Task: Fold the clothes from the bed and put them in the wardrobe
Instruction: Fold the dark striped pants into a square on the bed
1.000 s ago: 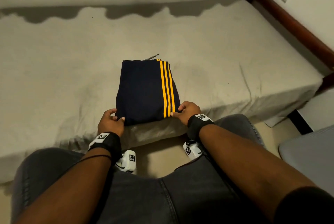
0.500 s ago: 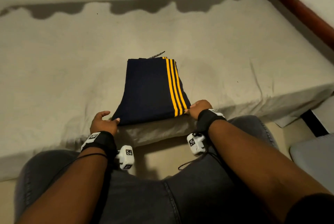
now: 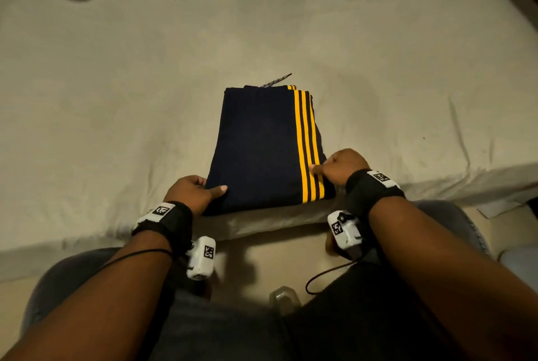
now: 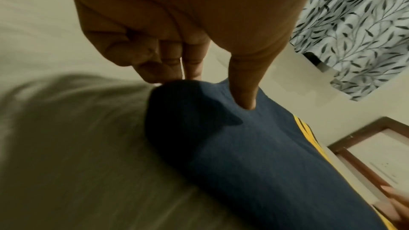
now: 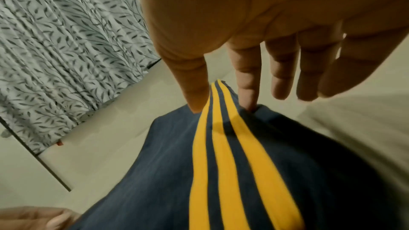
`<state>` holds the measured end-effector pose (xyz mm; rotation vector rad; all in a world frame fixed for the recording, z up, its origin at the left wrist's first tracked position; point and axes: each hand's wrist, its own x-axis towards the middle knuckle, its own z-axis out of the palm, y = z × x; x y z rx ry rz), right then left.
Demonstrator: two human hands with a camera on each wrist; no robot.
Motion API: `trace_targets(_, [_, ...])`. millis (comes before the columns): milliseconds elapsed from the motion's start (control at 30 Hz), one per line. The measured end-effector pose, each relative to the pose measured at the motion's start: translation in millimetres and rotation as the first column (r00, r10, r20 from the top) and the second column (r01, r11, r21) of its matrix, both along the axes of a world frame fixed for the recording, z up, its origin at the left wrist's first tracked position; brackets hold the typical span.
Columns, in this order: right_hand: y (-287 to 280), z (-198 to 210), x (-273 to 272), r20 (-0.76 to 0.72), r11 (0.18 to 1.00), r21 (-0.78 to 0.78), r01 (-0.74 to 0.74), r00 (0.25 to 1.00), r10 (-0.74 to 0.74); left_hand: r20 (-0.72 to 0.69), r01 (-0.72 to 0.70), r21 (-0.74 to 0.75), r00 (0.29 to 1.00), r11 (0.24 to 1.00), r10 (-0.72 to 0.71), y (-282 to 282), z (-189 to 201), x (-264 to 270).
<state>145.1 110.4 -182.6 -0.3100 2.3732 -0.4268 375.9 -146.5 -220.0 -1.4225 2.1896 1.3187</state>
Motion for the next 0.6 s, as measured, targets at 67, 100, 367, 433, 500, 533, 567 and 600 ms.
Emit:
trace_targets(67, [-14,4,-10,-0.003,0.993,-0.119,-0.002,1.000,0.002,-0.067,-0.009,0.000,0.998,1.000,0.009,-11,5,-24])
trace_targets(100, [-20,3,-16,0.006,0.985,-0.174,0.013,1.000,-0.012,-0.087,0.015,-0.002,0.996,1.000,-0.015,-17,6,-37])
trace_targets(367, [-48,-16,-55,0.069,0.932,-0.290,0.219,0.976,-0.208,-0.272,-0.098,0.142,0.953,0.985,0.134,-48,-9,-100])
trace_targets(433, [-49,-20,-64,0.037,0.951,-0.242,0.192,0.981,-0.188,-0.288,-0.144,0.133,0.941,0.981,0.177,-53,-16,-105])
trace_targets(500, [-43,-22,-78,0.009,0.945,-0.177,0.274,0.961,-0.277,-0.266,-0.170,0.107,0.945,0.980,0.193,-65,-25,-103])
trace_targets(533, [-39,-23,-83,-0.018,0.944,-0.145,0.296,0.953,-0.302,-0.248,-0.180,0.109,0.947,0.977,0.203,-70,-28,-100])
trace_targets(567, [-35,-24,-86,-0.032,0.948,-0.136,0.287,0.955,-0.294,-0.242,-0.192,0.125,0.946,0.973,0.218,-71,-29,-97])
trace_targets(600, [-33,-26,-87,-0.038,0.956,-0.142,0.258,0.963,-0.266,-0.246,-0.189,0.140,0.944,0.972,0.219,-73,-30,-96])
